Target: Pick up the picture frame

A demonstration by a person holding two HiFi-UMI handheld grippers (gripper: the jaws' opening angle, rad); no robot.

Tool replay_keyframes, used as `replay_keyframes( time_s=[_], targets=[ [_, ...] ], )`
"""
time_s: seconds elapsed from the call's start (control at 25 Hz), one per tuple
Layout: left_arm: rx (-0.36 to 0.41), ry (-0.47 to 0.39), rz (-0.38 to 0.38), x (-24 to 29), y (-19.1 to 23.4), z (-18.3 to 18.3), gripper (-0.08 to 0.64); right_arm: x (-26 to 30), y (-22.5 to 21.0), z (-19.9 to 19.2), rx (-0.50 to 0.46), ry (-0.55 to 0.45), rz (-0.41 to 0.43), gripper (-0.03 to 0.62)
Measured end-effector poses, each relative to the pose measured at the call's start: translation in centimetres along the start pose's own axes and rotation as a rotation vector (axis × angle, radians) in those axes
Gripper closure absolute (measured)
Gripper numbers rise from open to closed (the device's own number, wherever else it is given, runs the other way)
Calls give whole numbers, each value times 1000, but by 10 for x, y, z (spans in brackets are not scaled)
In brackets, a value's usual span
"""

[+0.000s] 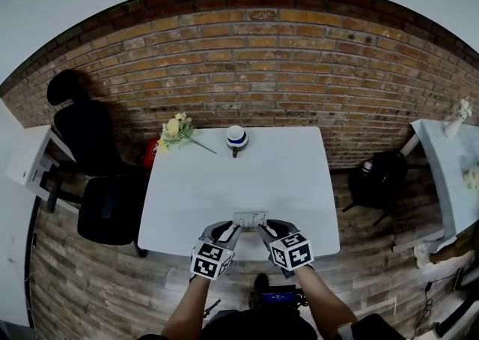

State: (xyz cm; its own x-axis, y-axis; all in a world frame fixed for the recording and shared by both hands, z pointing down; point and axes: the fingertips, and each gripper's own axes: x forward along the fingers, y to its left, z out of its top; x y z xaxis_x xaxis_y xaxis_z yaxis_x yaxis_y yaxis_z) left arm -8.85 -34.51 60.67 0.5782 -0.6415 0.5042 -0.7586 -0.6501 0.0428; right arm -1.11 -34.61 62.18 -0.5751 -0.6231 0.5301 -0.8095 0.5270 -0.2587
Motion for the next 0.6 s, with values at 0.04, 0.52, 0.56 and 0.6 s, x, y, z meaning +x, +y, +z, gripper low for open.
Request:
replay_keyframes(
  time_s=[0.04,0.52,0.56,0.6],
  targets=[
    [4,-3,0,-5,-3,-1,457,-3,4,-2,-1,-4,-2,480],
    [-5,-39,4,-97,-44,-55,457,-51,92,-56,-38,-12,-13,480],
    [-6,-41,5,-106,-48,-60,457,-55,100,-61,-41,-12,-13,480],
    [-8,-43,6,-114,-53,-66,457,-60,108,-67,-43,-12,-14,480]
  ],
)
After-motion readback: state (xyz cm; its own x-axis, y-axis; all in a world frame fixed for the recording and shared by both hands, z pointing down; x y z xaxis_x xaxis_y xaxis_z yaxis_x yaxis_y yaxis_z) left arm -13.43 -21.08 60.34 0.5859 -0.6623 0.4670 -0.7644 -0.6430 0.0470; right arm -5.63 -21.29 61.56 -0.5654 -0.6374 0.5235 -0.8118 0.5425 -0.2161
